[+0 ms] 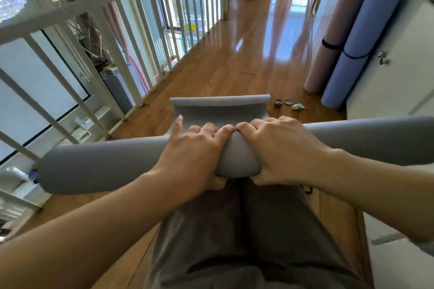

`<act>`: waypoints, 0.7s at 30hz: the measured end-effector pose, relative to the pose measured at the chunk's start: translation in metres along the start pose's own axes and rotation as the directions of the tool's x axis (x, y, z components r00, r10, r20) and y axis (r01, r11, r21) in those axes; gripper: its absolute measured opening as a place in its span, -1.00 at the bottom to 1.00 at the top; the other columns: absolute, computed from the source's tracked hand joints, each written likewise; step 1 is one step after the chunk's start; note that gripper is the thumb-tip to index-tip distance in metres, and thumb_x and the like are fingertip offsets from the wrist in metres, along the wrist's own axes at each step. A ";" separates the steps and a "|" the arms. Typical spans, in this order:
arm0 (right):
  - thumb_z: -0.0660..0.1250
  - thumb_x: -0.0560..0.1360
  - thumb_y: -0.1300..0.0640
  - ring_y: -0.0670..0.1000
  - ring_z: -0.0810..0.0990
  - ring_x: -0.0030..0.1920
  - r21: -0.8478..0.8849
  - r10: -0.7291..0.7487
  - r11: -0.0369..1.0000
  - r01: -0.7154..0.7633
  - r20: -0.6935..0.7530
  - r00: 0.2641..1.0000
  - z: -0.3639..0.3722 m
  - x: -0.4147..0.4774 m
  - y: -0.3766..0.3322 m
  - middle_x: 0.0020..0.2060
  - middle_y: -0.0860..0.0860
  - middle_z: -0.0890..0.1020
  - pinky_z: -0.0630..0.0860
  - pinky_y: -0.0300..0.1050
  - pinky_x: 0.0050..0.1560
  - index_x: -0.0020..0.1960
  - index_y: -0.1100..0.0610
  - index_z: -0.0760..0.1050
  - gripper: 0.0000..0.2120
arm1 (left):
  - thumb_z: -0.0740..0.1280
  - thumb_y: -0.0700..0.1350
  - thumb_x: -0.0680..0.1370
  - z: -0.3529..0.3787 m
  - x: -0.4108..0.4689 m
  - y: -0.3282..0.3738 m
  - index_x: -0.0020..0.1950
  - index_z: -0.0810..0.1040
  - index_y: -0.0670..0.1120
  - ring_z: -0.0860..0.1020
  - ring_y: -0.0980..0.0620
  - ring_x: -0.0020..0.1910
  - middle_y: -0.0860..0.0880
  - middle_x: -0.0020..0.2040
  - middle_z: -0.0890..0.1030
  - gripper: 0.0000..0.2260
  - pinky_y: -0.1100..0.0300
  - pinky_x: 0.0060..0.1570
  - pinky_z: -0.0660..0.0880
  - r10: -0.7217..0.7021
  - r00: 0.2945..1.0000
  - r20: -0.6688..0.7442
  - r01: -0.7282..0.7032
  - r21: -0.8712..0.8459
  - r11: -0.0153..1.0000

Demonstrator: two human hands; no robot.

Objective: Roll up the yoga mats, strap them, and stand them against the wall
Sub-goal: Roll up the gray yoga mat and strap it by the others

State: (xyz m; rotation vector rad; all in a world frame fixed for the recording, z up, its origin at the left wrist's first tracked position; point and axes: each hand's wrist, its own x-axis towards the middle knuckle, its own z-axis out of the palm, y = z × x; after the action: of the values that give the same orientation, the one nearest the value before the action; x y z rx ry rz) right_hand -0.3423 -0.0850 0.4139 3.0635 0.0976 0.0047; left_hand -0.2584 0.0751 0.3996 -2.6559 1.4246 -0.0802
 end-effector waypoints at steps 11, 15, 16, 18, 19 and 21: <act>0.42 0.23 -0.30 -0.01 0.52 0.11 0.170 0.006 0.985 -0.040 0.195 0.981 0.052 -0.023 -0.018 0.14 -0.09 0.52 0.45 -0.05 0.13 0.34 -0.03 0.29 -0.23 | 0.40 0.32 0.34 0.038 -0.015 0.012 0.50 0.04 0.14 0.40 -0.03 0.29 0.02 0.33 0.40 -0.13 0.04 0.34 0.26 0.116 0.962 0.245 -0.077 -0.164 0.983; 0.49 0.20 -0.32 -0.03 0.47 0.11 0.256 -0.065 0.966 -0.021 0.323 0.944 0.046 0.003 0.001 0.13 -0.08 0.53 0.47 -0.05 0.13 0.31 -0.01 0.35 -0.20 | 0.34 0.40 0.33 0.028 0.003 -0.001 0.49 0.11 0.17 0.32 0.01 0.36 0.06 0.40 0.35 -0.17 -0.07 0.40 0.17 0.125 0.942 0.310 -0.051 -0.237 0.970; 0.50 0.20 -0.31 -0.03 0.43 0.12 0.276 -0.085 0.961 -0.021 0.364 0.927 0.045 0.010 0.006 0.13 -0.07 0.52 0.44 -0.06 0.15 0.32 -0.01 0.36 -0.20 | 0.29 0.42 0.36 0.026 0.003 0.001 0.51 0.08 0.14 0.26 -0.02 0.41 0.03 0.43 0.29 -0.17 -0.19 0.42 0.04 0.094 0.948 0.305 -0.045 -0.165 0.985; 0.51 0.22 -0.31 -0.03 0.38 0.14 0.318 -0.109 0.947 -0.041 0.438 0.893 0.043 0.022 0.015 0.13 -0.06 0.47 0.39 -0.05 0.20 0.33 -0.03 0.37 -0.21 | 0.19 0.44 0.41 0.028 -0.004 0.010 0.55 -0.05 0.06 0.15 -0.08 0.47 -0.02 0.49 0.16 -0.14 -0.33 0.39 -0.17 0.031 0.963 0.269 -0.027 -0.018 0.999; 0.51 0.22 -0.31 -0.02 0.37 0.15 0.325 -0.114 0.944 -0.051 0.468 0.877 0.041 0.027 0.018 0.13 -0.06 0.45 0.38 -0.05 0.21 0.34 -0.04 0.37 -0.21 | 0.17 0.44 0.42 0.030 -0.008 0.014 0.55 -0.11 0.04 0.14 -0.09 0.48 -0.03 0.50 0.13 -0.13 -0.35 0.38 -0.21 0.012 0.969 0.247 -0.017 0.018 1.000; 0.49 0.23 -0.34 0.00 0.36 0.19 0.286 -0.106 0.957 -0.046 0.492 0.864 0.038 0.032 0.018 0.14 -0.06 0.42 0.36 -0.06 0.22 0.36 -0.03 0.35 -0.19 | 0.19 0.43 0.42 0.036 -0.010 0.017 0.54 -0.13 0.03 0.18 -0.10 0.46 -0.04 0.48 0.16 -0.12 -0.34 0.39 -0.20 0.002 0.975 0.222 -0.010 0.035 0.999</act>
State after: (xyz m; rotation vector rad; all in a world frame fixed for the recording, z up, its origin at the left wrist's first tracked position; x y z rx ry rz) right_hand -0.3093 -0.1036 0.3773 3.2206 0.1222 -0.8861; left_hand -0.2745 0.0774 0.3619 -2.5373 1.3469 0.1842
